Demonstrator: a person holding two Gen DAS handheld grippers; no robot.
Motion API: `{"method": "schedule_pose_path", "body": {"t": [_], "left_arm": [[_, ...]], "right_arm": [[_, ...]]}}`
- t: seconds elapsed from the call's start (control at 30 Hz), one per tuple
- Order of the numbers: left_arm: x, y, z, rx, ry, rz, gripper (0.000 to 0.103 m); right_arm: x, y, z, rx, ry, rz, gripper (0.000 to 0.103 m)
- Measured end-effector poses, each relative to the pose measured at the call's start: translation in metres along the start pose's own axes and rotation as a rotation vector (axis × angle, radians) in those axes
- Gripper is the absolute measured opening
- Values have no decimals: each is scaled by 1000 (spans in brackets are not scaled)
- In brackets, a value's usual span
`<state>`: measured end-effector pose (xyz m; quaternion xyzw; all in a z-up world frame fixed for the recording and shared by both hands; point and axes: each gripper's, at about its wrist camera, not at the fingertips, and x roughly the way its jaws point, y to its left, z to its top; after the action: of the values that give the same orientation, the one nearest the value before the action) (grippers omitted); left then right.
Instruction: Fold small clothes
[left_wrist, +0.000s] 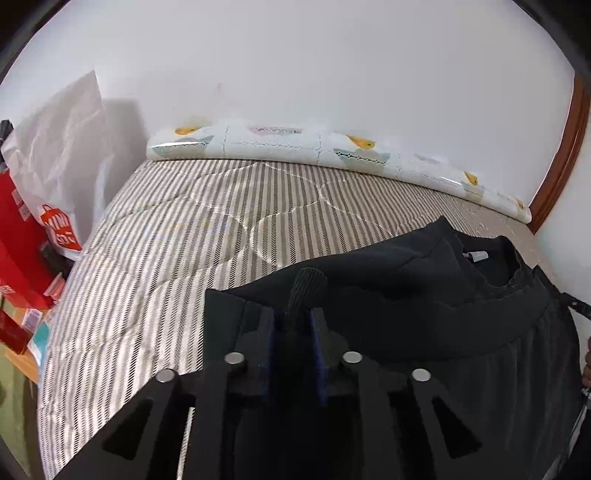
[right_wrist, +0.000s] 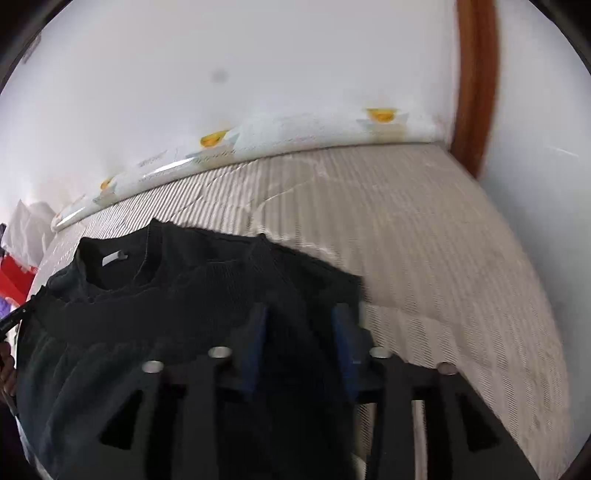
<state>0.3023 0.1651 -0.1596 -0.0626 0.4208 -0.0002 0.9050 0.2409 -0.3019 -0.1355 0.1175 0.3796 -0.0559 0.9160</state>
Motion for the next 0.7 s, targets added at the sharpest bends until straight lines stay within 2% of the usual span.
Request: {"method": "schedule_pose_path", "body": {"t": [0.03, 0.1, 0.17, 0.27, 0.4, 0.47, 0.5, 0.53, 0.63, 0.7], "left_arm": [[-3, -1, -2, 1, 5, -6, 23], [-9, -1, -5, -2, 12, -21, 23], [-17, -1, -11, -3, 12, -21, 23], [-30, 1, -21, -13, 12, -20, 28], [-47, 7, -40, -20, 17, 2, 34], [-55, 11, -54, -33, 19, 11, 42], [-58, 12, -59, -38, 16, 9, 49], [-60, 13, -63, -40, 11, 7, 50], [-67, 12, -70, -42, 2, 21, 50], [-72, 12, -70, -47, -5, 24, 50]], "right_arm": [[-7, -4, -3, 7, -14, -12, 57], [-19, -16, -12, 28, -17, -35, 64], [-20, -25, -20, 53, 8, -11, 65], [-7, -32, -30, 86, 92, 54, 65], [4, -26, -30, 91, 121, 102, 64], [11, -18, -26, 74, 140, 112, 52], [14, -11, -23, 49, 139, 106, 33], [15, -5, -22, 29, 143, 107, 20], [9, 8, -19, -67, 120, 87, 15], [2, -3, -14, -63, 109, 103, 14]]}}
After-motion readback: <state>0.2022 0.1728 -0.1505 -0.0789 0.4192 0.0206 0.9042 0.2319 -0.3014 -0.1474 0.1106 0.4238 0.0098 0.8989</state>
